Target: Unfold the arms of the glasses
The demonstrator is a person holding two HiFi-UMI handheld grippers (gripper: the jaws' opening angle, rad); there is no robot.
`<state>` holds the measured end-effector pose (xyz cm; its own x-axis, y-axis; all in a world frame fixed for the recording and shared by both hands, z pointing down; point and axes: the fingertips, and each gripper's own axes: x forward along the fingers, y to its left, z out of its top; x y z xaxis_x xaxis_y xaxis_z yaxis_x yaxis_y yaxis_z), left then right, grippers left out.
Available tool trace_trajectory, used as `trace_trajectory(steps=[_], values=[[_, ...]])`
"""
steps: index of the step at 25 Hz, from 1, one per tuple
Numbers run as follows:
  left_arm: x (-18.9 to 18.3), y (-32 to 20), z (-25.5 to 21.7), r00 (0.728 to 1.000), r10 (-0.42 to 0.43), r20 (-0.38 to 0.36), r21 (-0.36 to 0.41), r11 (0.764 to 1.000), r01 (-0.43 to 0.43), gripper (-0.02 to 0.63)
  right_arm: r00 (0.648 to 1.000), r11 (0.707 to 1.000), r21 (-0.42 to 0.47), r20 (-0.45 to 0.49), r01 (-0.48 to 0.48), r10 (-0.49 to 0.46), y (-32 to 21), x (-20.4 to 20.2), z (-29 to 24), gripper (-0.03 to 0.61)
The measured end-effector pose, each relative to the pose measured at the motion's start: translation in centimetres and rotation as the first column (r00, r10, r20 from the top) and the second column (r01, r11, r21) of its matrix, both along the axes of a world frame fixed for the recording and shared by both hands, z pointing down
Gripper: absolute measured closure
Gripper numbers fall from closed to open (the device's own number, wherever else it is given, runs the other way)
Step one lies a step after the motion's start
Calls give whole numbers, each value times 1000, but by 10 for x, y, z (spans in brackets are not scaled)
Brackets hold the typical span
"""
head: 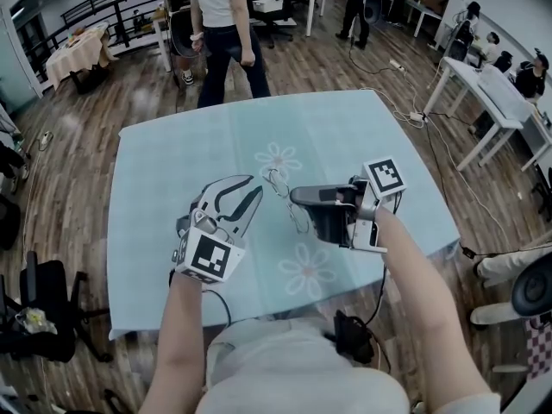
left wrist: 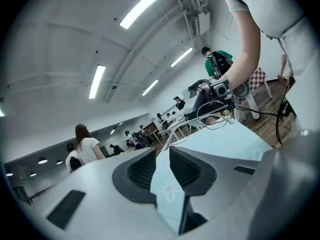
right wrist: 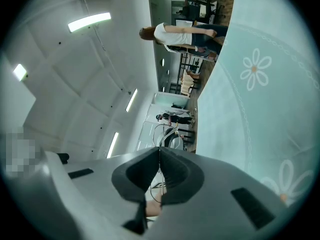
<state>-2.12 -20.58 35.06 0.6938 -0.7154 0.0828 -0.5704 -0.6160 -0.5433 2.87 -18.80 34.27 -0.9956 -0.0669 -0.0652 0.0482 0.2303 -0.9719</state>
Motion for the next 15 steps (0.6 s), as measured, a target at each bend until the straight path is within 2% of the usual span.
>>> trace_trajectory(steps=[8, 10, 12, 15], values=[[11, -11, 10, 986, 20, 166, 49, 998, -28, 526, 1000, 1000, -14, 4, 14, -14, 2, -2, 0, 568], [13, -13, 10, 982, 17, 187, 59, 998, -28, 528, 1000, 1000, -14, 1, 17, -17, 2, -2, 0, 568], [14, -14, 10, 981, 15, 195, 64, 998, -28, 565, 1000, 1000, -15, 3, 18, -18, 1, -2, 1, 568], [14, -14, 15, 978, 16, 208, 62, 998, -29, 572, 1000, 1000, -18, 3, 15, -15, 0, -2, 3, 568]])
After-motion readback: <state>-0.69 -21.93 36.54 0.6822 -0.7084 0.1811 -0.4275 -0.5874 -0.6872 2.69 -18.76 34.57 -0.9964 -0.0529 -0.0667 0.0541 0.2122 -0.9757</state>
